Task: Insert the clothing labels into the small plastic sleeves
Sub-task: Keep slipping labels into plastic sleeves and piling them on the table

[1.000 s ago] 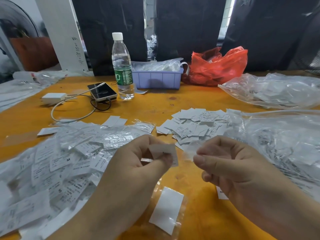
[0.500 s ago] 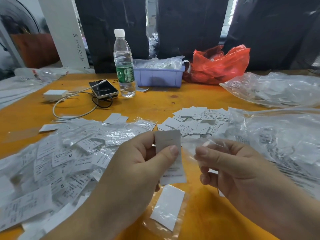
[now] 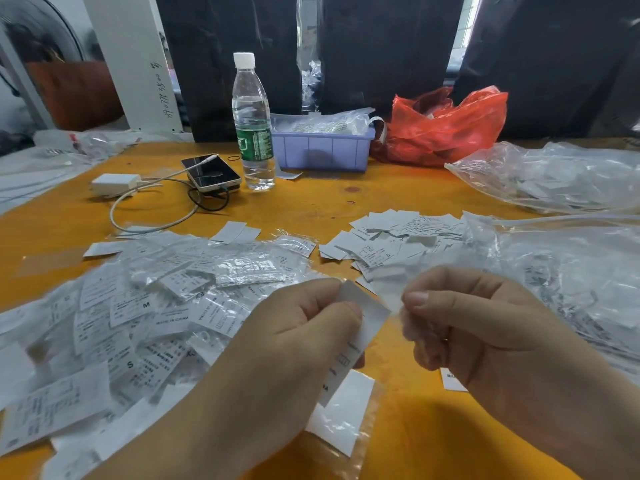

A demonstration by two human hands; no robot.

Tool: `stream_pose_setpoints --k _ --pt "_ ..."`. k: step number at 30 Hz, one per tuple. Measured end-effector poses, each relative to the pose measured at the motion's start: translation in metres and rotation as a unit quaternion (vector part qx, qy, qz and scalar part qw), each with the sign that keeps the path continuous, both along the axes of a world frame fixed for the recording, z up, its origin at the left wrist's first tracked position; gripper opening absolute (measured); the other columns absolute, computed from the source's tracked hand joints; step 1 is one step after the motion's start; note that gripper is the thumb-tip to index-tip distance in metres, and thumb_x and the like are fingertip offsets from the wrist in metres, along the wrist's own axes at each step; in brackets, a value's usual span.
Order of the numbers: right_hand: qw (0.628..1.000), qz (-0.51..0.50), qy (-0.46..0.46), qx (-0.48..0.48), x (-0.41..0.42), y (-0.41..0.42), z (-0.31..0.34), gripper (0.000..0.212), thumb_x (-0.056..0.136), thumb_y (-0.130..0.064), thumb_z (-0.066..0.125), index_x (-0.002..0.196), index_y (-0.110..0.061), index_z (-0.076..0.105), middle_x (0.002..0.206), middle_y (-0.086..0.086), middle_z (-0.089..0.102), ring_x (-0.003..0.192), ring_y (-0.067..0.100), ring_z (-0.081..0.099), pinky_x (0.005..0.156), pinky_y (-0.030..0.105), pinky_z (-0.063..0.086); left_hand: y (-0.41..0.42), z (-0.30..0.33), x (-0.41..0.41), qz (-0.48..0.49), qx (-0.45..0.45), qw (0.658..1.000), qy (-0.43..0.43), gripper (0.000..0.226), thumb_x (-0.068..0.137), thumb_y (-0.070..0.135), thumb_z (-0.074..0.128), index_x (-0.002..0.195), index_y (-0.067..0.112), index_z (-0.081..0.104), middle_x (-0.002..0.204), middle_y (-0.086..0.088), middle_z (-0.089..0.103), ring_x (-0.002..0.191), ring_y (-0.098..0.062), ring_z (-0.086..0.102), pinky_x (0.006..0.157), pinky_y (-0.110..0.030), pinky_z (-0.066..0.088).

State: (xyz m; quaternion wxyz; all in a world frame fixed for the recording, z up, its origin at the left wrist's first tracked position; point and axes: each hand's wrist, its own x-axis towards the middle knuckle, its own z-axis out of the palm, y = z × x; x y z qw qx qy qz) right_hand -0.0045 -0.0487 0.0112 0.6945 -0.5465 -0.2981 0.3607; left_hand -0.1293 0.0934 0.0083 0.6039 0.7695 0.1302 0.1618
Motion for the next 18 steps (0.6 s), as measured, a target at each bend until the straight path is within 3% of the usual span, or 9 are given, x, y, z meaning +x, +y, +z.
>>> stream_pose_setpoints --k 4,9,13,18 --pt "1.0 -0.003 -0.018 0.006 -0.0002 0.0003 0.0 0.018 0.055 -0.024 0.077 0.066 -0.011 0.072 0.052 0.008 0.055 0.045 0.015 0.046 0.044 0.023 0.04 -0.0012 0.0039 -0.0013 -0.004 0.007 1.0 -0.019 0.025 0.077 0.036 0.047 0.067 0.02 0.064 0.058 0.004 0.06 0.051 -0.002 0.054 0.047 -0.015 0.041" --pt "0.999 -0.018 -0.03 0.005 -0.0017 0.0008 0.0023 0.011 0.054 -0.014 0.078 0.061 -0.011 0.07 0.048 0.007 0.052 0.042 0.016 0.041 0.042 0.024 0.038 -0.0021 0.0036 -0.0012 -0.004 -0.002 0.999 -0.032 0.028 0.078 0.036 0.049 0.073 0.013 0.064 0.059 0.002 0.057 0.055 -0.005 0.055 0.05 -0.016 0.041" --pt "0.999 -0.023 -0.034 0.014 -0.0022 0.0006 0.0025 0.022 0.051 -0.026 0.077 0.062 -0.009 0.069 0.048 0.007 0.051 0.043 0.016 0.041 0.042 0.025 0.038 -0.0021 0.0044 -0.0023 0.0 0.008 0.999 -0.036 0.028 0.079 0.037 0.049 0.073 0.013 0.063 0.06 0.001 0.057 0.054 -0.004 0.055 0.049 -0.015 0.041" --pt "0.998 -0.019 -0.051 0.012 -0.0011 -0.0006 0.002 0.023 0.054 -0.028 0.077 0.064 -0.01 0.068 0.049 0.005 0.051 0.044 0.015 0.041 0.044 0.024 0.039 -0.0025 0.0049 -0.0023 0.005 0.001 0.999 -0.042 0.027 0.079 0.036 0.049 0.075 0.015 0.065 0.058 0.003 0.058 0.053 -0.003 0.056 0.049 -0.016 0.043"
